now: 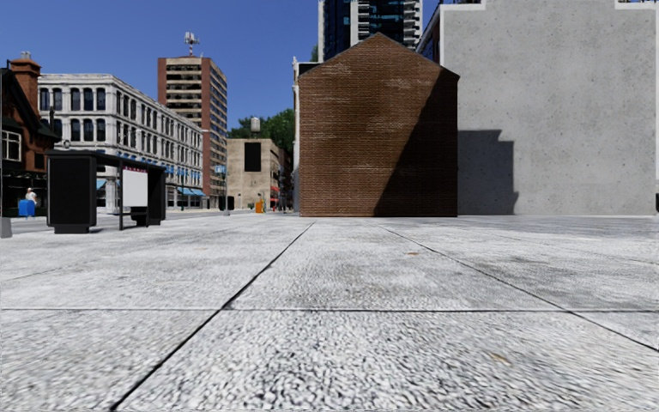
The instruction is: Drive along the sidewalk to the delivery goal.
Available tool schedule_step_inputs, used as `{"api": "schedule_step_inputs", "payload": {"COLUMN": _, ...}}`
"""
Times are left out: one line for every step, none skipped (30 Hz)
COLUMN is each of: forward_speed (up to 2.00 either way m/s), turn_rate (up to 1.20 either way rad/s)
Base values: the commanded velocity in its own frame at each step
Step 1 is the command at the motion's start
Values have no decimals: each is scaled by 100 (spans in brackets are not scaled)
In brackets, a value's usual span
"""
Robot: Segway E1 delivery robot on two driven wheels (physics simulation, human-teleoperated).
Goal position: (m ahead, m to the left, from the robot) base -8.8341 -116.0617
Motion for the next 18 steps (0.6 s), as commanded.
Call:
{"api": "schedule_step_inputs", "payload": {"forward_speed": 77, "turn_rate": -37}}
{"api": "schedule_step_inputs", "payload": {"forward_speed": 78, "turn_rate": -37}}
{"api": "schedule_step_inputs", "payload": {"forward_speed": 78, "turn_rate": -37}}
{"api": "schedule_step_inputs", "payload": {"forward_speed": 78, "turn_rate": -37}}
{"api": "schedule_step_inputs", "payload": {"forward_speed": 78, "turn_rate": -37}}
{"api": "schedule_step_inputs", "payload": {"forward_speed": 78, "turn_rate": -37}}
{"api": "schedule_step_inputs", "payload": {"forward_speed": 78, "turn_rate": -37}}
{"api": "schedule_step_inputs", "payload": {"forward_speed": 78, "turn_rate": -37}}
{"api": "schedule_step_inputs", "payload": {"forward_speed": 78, "turn_rate": -37}}
{"api": "schedule_step_inputs", "payload": {"forward_speed": 78, "turn_rate": -37}}
{"api": "schedule_step_inputs", "payload": {"forward_speed": 78, "turn_rate": -37}}
{"api": "schedule_step_inputs", "payload": {"forward_speed": 78, "turn_rate": -37}}
{"api": "schedule_step_inputs", "payload": {"forward_speed": 78, "turn_rate": -37}}
{"api": "schedule_step_inputs", "payload": {"forward_speed": 78, "turn_rate": -37}}
{"api": "schedule_step_inputs", "payload": {"forward_speed": 78, "turn_rate": -37}}
{"api": "schedule_step_inputs", "payload": {"forward_speed": 78, "turn_rate": -37}}
{"api": "schedule_step_inputs", "payload": {"forward_speed": 78, "turn_rate": -37}}
{"api": "schedule_step_inputs", "payload": {"forward_speed": 78, "turn_rate": -37}}
